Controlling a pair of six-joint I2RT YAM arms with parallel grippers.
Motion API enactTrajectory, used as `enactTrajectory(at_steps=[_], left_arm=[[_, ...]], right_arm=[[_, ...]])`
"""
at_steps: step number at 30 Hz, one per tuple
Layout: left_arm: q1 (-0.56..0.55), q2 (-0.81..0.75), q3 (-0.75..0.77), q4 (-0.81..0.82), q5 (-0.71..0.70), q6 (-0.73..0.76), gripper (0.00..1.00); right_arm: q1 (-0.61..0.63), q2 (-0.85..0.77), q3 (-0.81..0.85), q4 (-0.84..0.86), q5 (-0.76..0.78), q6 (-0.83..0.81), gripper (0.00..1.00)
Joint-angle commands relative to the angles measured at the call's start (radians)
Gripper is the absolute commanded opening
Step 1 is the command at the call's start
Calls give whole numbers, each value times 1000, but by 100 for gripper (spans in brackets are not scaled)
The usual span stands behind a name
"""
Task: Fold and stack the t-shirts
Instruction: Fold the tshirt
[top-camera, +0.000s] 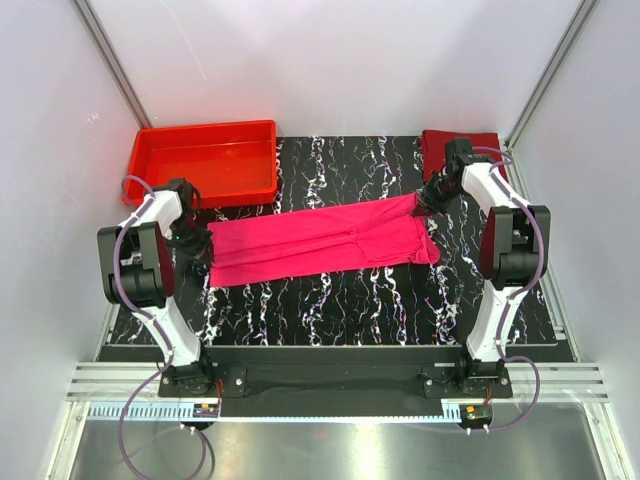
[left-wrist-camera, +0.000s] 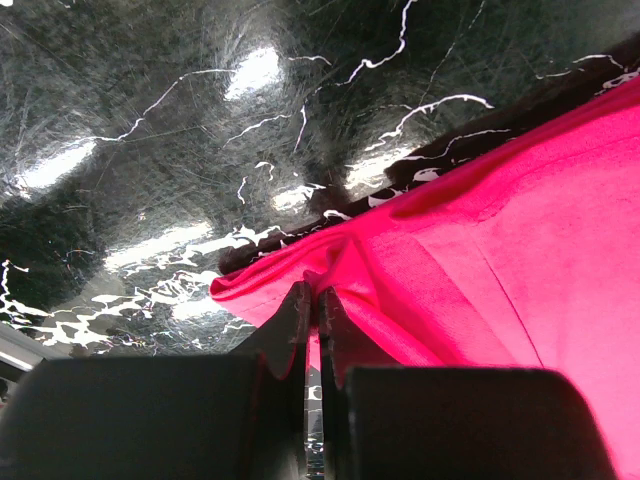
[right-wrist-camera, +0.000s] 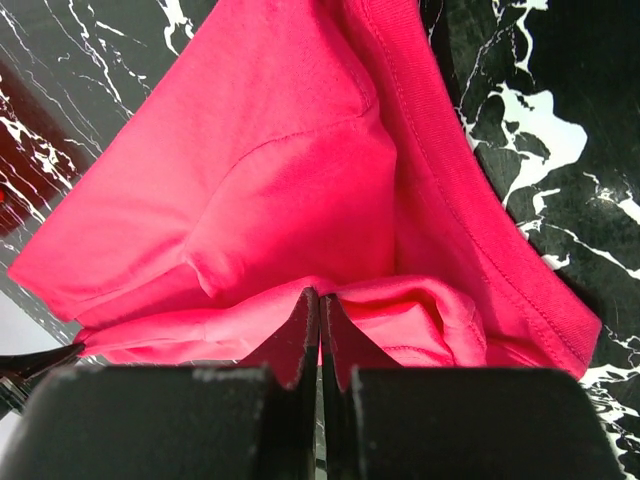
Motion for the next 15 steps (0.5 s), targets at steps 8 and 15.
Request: enactTrajectory(at_steps=[8,15], left_arm=[[9,30,56,7,-8,1,0],[9,54,79,4,-7,3,0]], right_arm=[[-15,40,59,2,-7,-11,0],[-15,60,62,7,-7,-11,0]])
